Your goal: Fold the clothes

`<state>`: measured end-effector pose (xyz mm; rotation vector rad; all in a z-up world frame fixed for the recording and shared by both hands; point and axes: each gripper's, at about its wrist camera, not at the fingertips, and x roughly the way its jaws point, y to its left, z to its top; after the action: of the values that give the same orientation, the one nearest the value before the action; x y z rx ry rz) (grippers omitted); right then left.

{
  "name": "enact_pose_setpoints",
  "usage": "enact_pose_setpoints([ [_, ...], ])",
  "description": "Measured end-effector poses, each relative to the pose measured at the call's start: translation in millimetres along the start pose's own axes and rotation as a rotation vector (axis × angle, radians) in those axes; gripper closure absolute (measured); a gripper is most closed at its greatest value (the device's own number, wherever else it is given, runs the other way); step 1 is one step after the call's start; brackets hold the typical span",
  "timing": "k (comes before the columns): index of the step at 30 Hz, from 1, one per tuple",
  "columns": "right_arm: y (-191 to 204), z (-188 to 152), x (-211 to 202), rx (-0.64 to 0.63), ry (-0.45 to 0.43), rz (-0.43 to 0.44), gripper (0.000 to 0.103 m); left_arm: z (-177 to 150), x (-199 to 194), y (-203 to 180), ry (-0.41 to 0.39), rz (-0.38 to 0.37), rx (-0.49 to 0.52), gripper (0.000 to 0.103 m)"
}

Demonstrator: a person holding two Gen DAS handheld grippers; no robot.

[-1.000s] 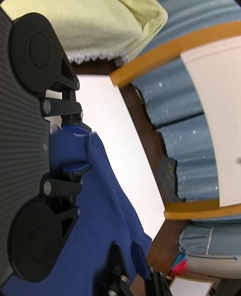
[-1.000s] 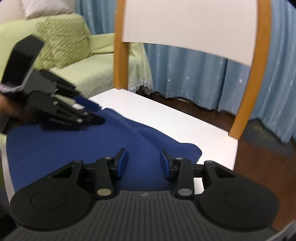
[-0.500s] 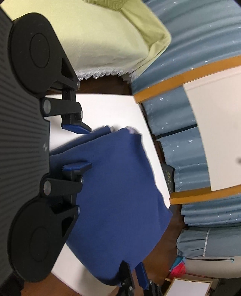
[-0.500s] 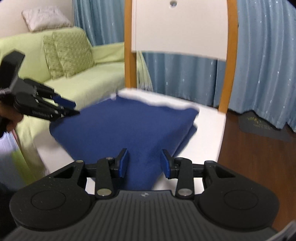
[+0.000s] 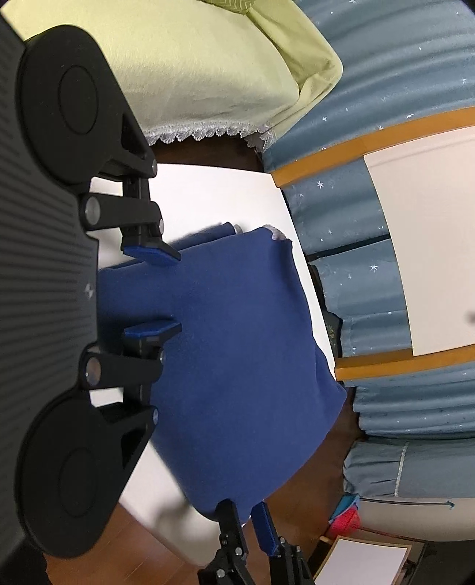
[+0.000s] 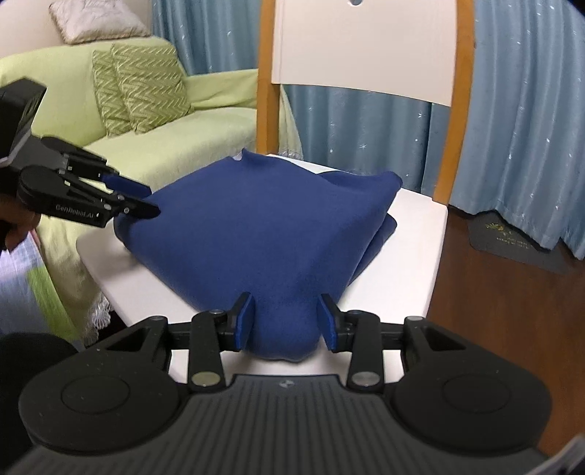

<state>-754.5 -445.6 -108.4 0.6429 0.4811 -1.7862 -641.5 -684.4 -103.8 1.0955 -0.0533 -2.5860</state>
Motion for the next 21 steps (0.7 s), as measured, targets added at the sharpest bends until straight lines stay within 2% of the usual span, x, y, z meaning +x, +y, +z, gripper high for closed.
enact_pose_setpoints([
  [2, -0.1, 3.1, -4.8, -0.004, 0.003, -0.003, 0.068, 0.7, -8.5, -1.7, -0.001, 0.019, -0.024, 0.062],
  [6, 2.3, 7.4, -28.0, 0.023, -0.026, -0.006, 0.066, -9.9, -40.3, -12.7, -0.015, 0.072, -0.103, 0.034],
  [8, 6.4, 4.4, -41.1, 0.036, -0.029, -0.026, 0.055, -16.7, -51.3, -17.4, -0.013, 0.092, -0.141, 0.026],
  [9, 9.2, 0.5, -49.6, 0.053, -0.03, -0.042, 0.046, -21.1, -58.1, -20.2, -0.011, 0.103, -0.167, 0.023],
  [11, 13.8, -7.0, -60.5, 0.086, -0.031, -0.057, 0.04, -29.4, -70.4, -24.7, -0.007, 0.115, -0.225, 0.016],
  [13, 23.9, -18.5, -75.8, 0.13, -0.043, -0.068, 0.03, -35.1, -77.7, -28.6, -0.012, 0.107, -0.266, 0.001],
  [14, 27.7, -21.9, -80.8, 0.144, -0.053, -0.078, 0.025, -38.3, -81.4, -31.6, -0.014, 0.108, -0.286, 0.001],
  [15, 33.2, -25.1, -85.1, 0.155, -0.062, -0.096, 0.011, -40.8, -83.2, -35.4, -0.01, 0.123, -0.292, 0.001],
  [16, 38.5, -28.1, -88.5, 0.161, -0.069, -0.116, 0.002, -42.9, -84.0, -38.5, 0.0, 0.137, -0.293, 0.001],
  [21, 54.0, -33.4, -94.1, 0.171, -0.052, -0.173, 0.002, -54.1, -94.1, -47.4, -0.009, 0.124, -0.345, 0.001],
])
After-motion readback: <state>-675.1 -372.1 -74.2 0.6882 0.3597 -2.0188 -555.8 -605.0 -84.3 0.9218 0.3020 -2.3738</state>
